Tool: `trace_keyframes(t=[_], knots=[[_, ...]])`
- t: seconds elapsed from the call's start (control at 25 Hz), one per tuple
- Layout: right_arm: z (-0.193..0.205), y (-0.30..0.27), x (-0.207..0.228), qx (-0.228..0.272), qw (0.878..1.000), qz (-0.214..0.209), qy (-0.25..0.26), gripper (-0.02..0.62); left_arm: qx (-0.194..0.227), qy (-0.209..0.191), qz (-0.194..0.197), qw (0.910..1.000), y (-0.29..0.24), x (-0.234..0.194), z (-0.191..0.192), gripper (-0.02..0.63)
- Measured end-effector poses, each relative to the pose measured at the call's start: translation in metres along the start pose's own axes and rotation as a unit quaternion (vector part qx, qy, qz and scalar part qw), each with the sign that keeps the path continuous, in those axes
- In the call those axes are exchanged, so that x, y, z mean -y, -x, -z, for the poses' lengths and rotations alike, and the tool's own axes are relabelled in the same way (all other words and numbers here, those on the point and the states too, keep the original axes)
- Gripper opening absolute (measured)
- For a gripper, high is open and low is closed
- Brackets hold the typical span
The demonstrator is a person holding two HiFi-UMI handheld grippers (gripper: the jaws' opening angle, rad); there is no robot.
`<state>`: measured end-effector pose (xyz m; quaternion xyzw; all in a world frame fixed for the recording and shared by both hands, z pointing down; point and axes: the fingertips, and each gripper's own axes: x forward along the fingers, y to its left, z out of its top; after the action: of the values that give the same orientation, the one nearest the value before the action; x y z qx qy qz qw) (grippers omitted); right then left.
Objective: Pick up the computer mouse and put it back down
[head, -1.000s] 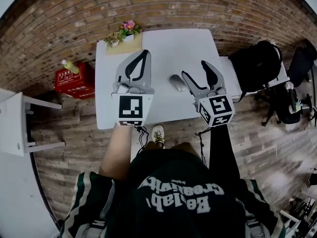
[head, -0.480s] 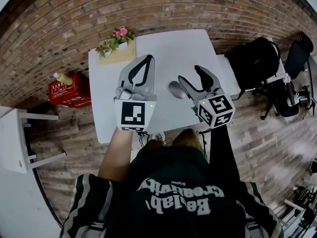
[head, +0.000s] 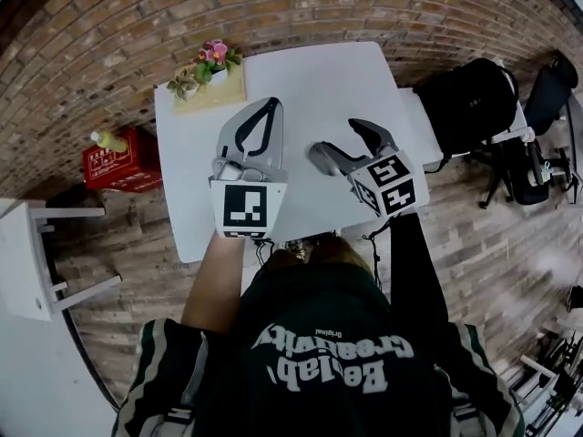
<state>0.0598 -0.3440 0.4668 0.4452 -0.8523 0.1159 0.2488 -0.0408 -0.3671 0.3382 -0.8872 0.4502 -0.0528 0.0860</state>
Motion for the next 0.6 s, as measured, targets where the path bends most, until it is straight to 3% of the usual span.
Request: trace_keyframes(t=[0.2,0.6], knots=[[0.026,-0.026,-0.008,-0.060,0.997,-0.034,0.034,0.292,-0.005,0.008,0.001,1.0000,-0.004,-0.001,0.007,0.006],[0.099,-0.071,-0.013,-0.178,0.980,-0.076,0.040,0.339,-0.023,0.022,-0.005,0.9995,-0.009,-0.003,0.032,0.006]])
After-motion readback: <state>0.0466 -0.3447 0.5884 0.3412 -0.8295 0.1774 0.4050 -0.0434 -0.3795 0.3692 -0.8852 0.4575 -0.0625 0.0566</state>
